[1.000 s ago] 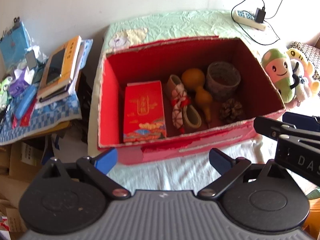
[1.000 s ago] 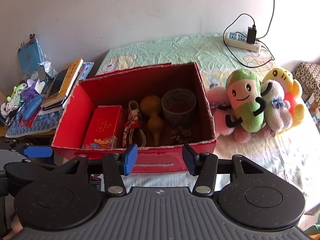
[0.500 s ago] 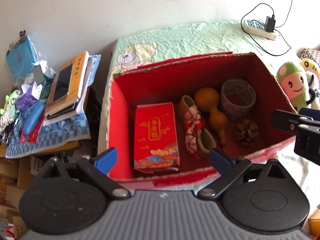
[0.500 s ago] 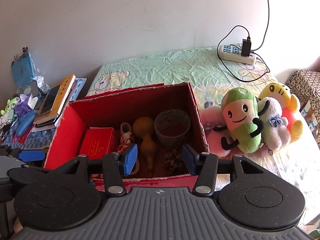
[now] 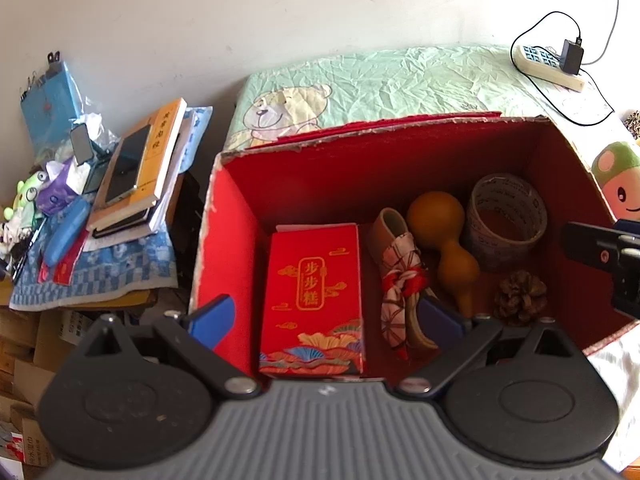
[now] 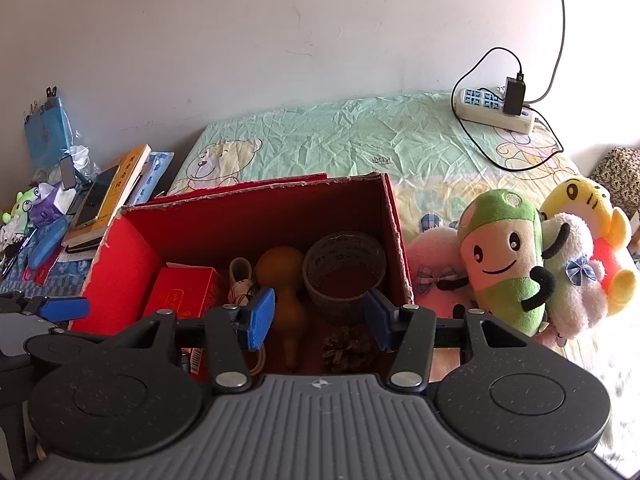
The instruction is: Organize objects
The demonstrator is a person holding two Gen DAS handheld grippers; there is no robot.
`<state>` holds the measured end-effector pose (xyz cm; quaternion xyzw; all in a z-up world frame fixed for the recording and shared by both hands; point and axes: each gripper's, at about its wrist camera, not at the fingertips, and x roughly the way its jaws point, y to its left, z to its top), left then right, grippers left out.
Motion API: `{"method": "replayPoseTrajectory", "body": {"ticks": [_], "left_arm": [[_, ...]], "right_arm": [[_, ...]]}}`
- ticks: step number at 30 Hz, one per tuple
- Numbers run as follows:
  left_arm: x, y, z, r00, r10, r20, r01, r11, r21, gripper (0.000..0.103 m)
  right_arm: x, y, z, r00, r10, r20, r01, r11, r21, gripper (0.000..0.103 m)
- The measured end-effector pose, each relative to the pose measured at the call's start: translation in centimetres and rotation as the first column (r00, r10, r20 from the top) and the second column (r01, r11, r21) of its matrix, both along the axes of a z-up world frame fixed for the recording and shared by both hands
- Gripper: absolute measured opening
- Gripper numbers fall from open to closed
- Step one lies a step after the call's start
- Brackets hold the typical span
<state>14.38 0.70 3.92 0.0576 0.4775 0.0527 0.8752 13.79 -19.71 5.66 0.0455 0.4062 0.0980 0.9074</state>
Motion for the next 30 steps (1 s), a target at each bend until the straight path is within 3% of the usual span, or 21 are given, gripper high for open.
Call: {"method": "replayPoseTrajectory", "body": {"ticks": [13,30], "left_arm": [[0.6,-0.7,-1.2,1.0,-0.024,-0.001,0.024,1.0,-0.012,0.099],[1.5,-0.3,-1.9,1.0,0.004,-0.017,-0.005,1.0,-0.027,0.099]], "right_arm": [[1.1,-0.4,-1.0,1.0,0.009,-0.013,-0.008,1.0,0.021,0.052],[2.9,-0.3,-2.3,0.999,0.015,-0.031,-0.016,1.0,-0.023,0.052]]}}
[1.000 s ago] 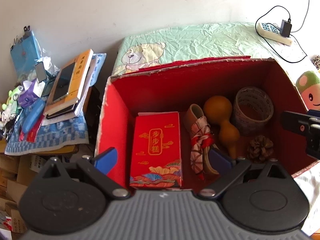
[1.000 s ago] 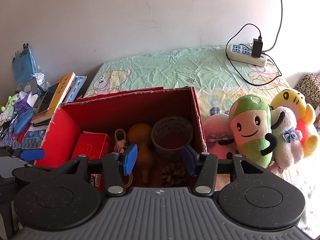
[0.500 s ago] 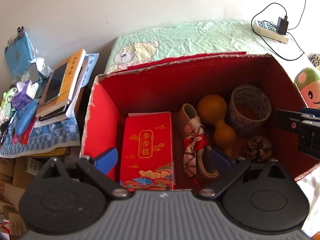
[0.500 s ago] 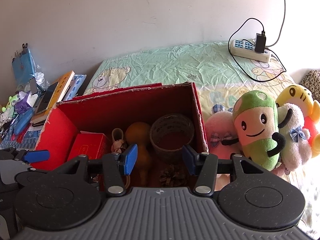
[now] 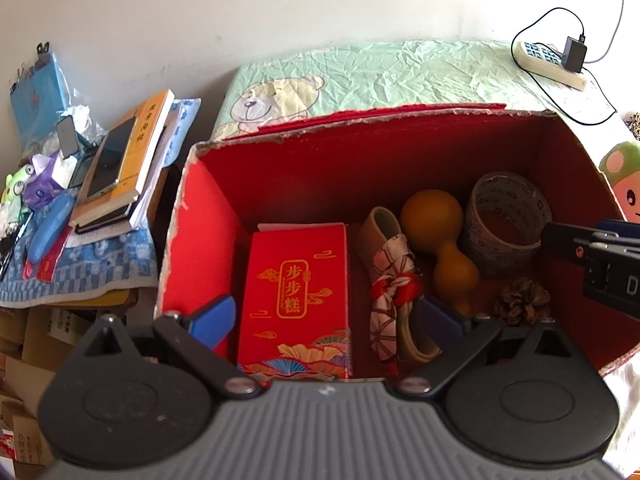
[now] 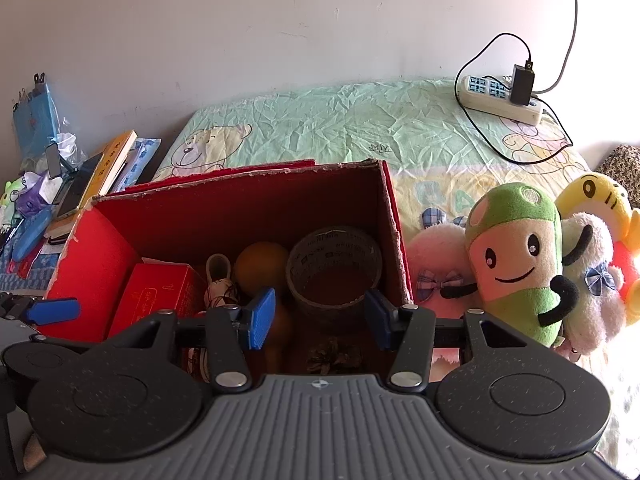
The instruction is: Organize objects
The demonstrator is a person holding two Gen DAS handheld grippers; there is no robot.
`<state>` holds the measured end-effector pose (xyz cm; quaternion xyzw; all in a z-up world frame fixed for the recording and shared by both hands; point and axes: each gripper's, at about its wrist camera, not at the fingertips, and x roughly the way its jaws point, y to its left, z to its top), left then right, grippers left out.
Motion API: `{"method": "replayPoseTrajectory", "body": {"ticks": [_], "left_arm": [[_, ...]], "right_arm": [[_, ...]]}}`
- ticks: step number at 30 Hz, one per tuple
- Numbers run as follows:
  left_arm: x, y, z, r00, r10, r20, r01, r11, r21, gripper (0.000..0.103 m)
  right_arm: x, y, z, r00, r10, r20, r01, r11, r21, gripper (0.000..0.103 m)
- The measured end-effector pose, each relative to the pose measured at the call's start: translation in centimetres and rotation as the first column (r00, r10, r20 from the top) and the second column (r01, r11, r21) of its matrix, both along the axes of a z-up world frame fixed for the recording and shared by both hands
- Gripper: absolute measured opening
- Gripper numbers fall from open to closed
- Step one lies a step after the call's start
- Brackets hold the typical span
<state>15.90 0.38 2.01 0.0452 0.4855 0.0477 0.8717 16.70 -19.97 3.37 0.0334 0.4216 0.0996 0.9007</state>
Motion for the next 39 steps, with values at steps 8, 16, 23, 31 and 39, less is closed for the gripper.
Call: {"method": "replayPoseTrajectory", "body": {"ticks": [8,16,23,31,39], "left_arm": [[0.1,-0.1,-0.3,1.0,0.007,-0.01,-0.007,1.0,0.001,0.099],[0.0,-0.3,-0.6,1.0,0.011,-0.017,-0.011,1.0,0.009,0.099],[0.0,-0.5,-0.8,1.0,0.01,-0.023,-0.01,1.0,0.01,0.099],[-0.4,-0.6,-0.9,1.0,0.007,-0.021,-0.007,1.0,0.006,0.099],[-0.7,-0.5,-0.7,1.0,0.019,-0.009,-0.019,1.0,-0.004,0.098]], "right_arm": [[0.4,-0.2,-0.7,1.0,0.0,-0.026,0.001,1.0,0.02,0.052],[0.3,0.0,-0.9,1.0,0.004,-0.024,-0.004,1.0,0.007,0.051],[0.1,-0.2,-1.0,1.0,-0.001,-0.014,0.001,1.0,0.003,0.048],[-0.3,-0.2,-0.9,1.0,0.002,-0.002,-0.002,1.0,0.001,0.048],[-0.7,-0.3,-1.0,1.0,0.005,0.0,-0.005,1.0,0.0,0.048]]}}
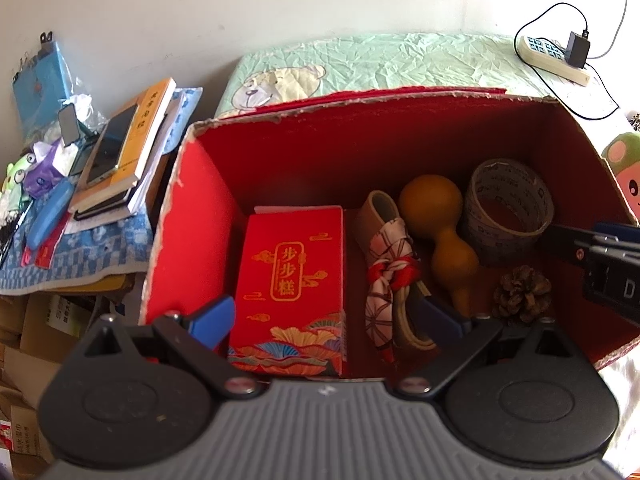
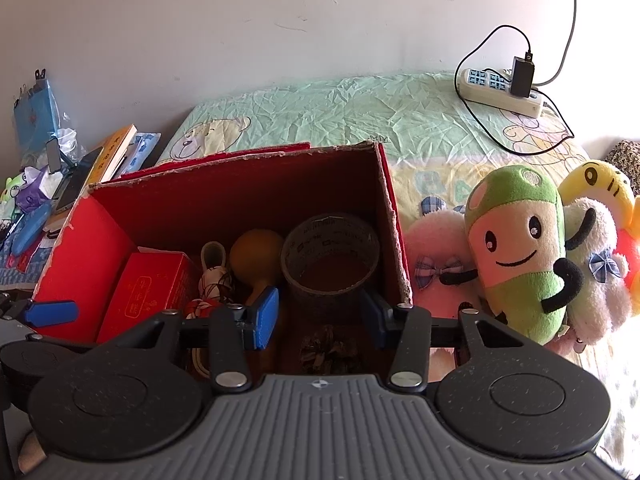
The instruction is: Organize objects
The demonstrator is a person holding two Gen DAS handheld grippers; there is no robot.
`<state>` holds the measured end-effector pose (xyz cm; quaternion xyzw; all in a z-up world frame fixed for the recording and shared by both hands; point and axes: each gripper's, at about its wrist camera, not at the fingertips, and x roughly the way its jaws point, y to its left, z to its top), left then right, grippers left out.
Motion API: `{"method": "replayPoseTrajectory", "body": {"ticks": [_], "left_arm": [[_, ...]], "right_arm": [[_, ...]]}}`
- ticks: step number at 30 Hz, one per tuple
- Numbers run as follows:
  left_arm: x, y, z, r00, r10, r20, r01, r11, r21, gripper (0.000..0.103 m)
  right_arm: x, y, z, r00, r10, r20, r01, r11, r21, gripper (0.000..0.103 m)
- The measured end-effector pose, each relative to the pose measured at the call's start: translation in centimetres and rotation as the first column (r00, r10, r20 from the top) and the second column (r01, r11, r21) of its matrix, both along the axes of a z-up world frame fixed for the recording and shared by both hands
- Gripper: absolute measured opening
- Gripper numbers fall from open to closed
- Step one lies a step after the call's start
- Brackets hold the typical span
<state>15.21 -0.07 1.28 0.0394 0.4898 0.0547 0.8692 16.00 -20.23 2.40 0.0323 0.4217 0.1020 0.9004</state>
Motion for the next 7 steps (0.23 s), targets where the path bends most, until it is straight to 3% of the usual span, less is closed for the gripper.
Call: {"method": "replayPoseTrajectory", "body": {"ticks": [7], "left_arm": [[0.01,-0.08,0.17,1.0,0.004,0.02,-0.004,1.0,0.007,0.093]], "right_arm": [[-0.19,-0.14,0.13,1.0,-0.009,-0.008,0.009,1.0,0.006,0.047]]}}
